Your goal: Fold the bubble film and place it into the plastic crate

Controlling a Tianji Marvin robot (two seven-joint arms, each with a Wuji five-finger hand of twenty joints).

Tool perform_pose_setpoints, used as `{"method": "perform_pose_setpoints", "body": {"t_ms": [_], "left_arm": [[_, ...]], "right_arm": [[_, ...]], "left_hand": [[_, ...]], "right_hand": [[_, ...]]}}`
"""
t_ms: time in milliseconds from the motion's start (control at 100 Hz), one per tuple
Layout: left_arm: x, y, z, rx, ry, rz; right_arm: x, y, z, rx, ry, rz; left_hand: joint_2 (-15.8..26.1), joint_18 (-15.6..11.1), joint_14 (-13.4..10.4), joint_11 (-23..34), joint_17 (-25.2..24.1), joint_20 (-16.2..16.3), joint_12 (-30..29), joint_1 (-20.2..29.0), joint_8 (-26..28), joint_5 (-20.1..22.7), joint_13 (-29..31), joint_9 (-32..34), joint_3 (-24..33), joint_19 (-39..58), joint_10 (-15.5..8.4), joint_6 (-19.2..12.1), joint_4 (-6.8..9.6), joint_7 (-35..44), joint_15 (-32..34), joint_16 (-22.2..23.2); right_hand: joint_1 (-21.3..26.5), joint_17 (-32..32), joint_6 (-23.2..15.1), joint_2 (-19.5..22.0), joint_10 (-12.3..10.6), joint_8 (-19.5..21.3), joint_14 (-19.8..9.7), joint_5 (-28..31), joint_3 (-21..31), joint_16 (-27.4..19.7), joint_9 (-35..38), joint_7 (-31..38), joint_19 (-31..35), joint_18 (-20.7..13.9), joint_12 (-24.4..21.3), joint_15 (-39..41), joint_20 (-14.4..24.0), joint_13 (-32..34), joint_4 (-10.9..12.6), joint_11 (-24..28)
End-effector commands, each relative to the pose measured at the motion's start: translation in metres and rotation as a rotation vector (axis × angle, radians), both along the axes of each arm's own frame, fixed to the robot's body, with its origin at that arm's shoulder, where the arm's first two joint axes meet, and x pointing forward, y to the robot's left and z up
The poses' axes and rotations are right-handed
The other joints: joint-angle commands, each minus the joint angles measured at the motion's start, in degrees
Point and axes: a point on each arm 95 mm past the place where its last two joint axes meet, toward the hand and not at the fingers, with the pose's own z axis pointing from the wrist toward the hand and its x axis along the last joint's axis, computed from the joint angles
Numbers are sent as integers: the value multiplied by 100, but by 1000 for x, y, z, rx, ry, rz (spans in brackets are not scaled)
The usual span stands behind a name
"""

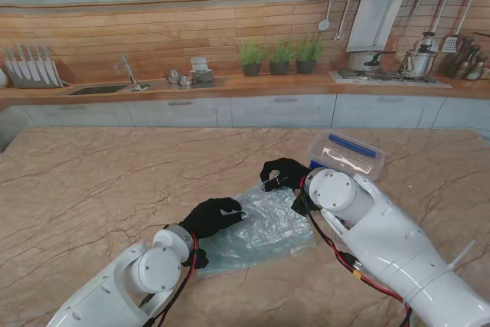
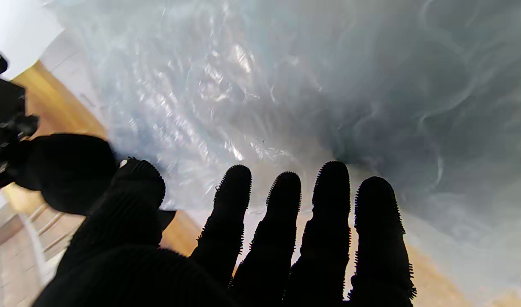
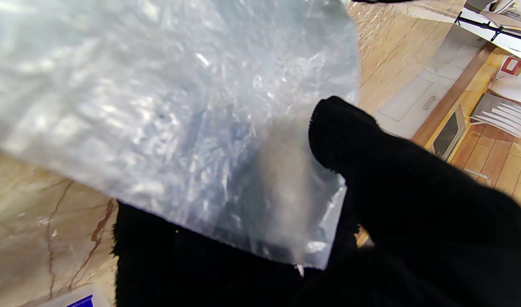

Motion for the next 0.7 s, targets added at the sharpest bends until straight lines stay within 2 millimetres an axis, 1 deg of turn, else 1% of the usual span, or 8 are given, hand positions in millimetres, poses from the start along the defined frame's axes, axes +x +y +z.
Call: {"method": "perform_pose_setpoints", "body": {"t_ms": [0, 70, 270, 330, 490, 570, 600, 690], "left_arm": [[1, -8, -1, -18, 19, -16], [4, -11, -5, -37, 57, -1], [8, -18, -12, -111, 134, 40], [8, -18, -12, -135, 154, 56], [7, -13, -11, -149, 177, 56], [5, -9, -11, -158, 188, 50], [4, -8, -11, -166, 193, 51], [2, -5, -10, -206, 216, 50]], "right_arm": [[0, 4, 4, 5, 2, 6], [0, 4, 5, 10, 17, 9], [-4, 10, 7, 45, 79, 14], [-5, 13, 7, 60, 100, 13], [-6, 18, 10, 118, 140, -1], [-7, 19, 13, 152, 160, -18], [-8, 20, 14, 164, 169, -24], [-11, 21, 17, 208, 202, -37]], "left_hand": [[316, -11, 220, -130, -144, -90, -190, 159, -181, -111, -40, -258, -314, -72, 92, 102, 193, -367, -189, -172], [390, 2, 235, -124, -195, -96, -266, 200, -307, -112, -102, -350, -515, -74, 117, 141, 195, -504, -211, -184], [545, -7, 275, -150, -324, -93, -331, 35, -462, -204, -266, -505, -816, -68, 160, 249, 196, -686, -222, -178], [516, 0, 313, -163, -371, -99, -345, -13, -499, -207, -313, -535, -902, -79, 182, 281, 203, -729, -228, -176], [375, -13, 324, -184, -407, -112, -359, 27, -539, -154, -333, -570, -952, -94, 159, 252, 225, -765, -227, -171], [295, -11, 326, -209, -411, -117, -370, -11, -546, -122, -342, -585, -982, -97, 165, 254, 225, -777, -244, -178], [235, -1, 324, -226, -425, -129, -377, -34, -551, -115, -349, -601, -998, -121, 161, 252, 226, -789, -261, -186], [-7, 16, 299, -313, -438, -205, -414, -250, -598, -104, -374, -666, -979, -252, 159, 288, 262, -939, -370, -230]], "right_hand": [[245, 25, -81, -150, 220, 34, -101, 44, 224, 96, 64, 224, 429, -303, 69, 247, 214, 323, -139, 183], [260, 17, -72, -139, 225, 35, -105, 28, 190, 123, 53, 213, 461, -312, 93, 295, 234, 308, -132, 203], [268, 63, 57, -127, 233, -35, -87, 8, 61, 101, 94, 146, 504, -370, 96, 294, 252, 366, -126, 185], [269, 73, 129, -98, 243, -88, -84, -33, 8, 53, 82, 109, 500, -376, 77, 233, 248, 394, -121, 143], [282, 108, 310, -12, 282, -282, -58, -198, -24, -2, 35, -21, 498, -375, 58, 187, 239, 448, -104, 110], [292, 118, 437, 69, 281, -544, -61, -300, -52, -23, 12, -129, 503, -348, 51, 183, 236, 453, -101, 119], [298, 118, 496, 100, 281, -775, -59, -370, -93, -43, -9, -98, 505, -341, 42, 185, 228, 454, -87, 124], [246, 75, 734, 161, 309, -1176, -36, -576, -188, -89, -183, -375, 469, -334, 52, 101, 209, 387, -82, 79]]}}
